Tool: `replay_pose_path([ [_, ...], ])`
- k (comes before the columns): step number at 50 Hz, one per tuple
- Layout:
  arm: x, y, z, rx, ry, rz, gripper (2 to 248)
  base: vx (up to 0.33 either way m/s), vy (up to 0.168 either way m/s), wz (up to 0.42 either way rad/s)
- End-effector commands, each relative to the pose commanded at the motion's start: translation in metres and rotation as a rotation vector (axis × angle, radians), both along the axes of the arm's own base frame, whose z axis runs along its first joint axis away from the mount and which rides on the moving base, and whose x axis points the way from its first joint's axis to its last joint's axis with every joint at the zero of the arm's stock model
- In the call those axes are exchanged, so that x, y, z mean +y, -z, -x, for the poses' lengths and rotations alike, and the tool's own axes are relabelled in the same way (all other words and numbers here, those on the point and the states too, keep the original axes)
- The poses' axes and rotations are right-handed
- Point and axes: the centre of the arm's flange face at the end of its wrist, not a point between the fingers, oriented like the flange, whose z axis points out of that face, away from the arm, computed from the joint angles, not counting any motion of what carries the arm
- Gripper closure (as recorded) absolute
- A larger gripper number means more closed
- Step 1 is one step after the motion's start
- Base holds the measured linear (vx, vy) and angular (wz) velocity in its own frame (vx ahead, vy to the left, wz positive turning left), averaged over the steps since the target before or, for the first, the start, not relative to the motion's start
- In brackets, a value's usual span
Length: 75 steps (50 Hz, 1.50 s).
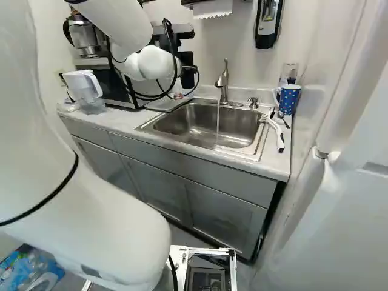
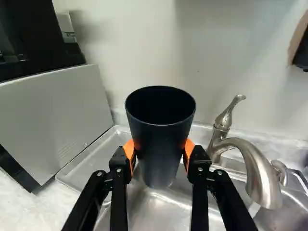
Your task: Rinse the cup and place it in the tray
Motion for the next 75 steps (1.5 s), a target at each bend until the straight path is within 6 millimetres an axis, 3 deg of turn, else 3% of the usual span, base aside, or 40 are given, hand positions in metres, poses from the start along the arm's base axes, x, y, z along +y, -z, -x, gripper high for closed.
replay_pose_path([
  [75, 0.094, 0.001, -0.119, -0.006, -0.173, 0.000, 131, 0.000, 0.000, 0.000],
])
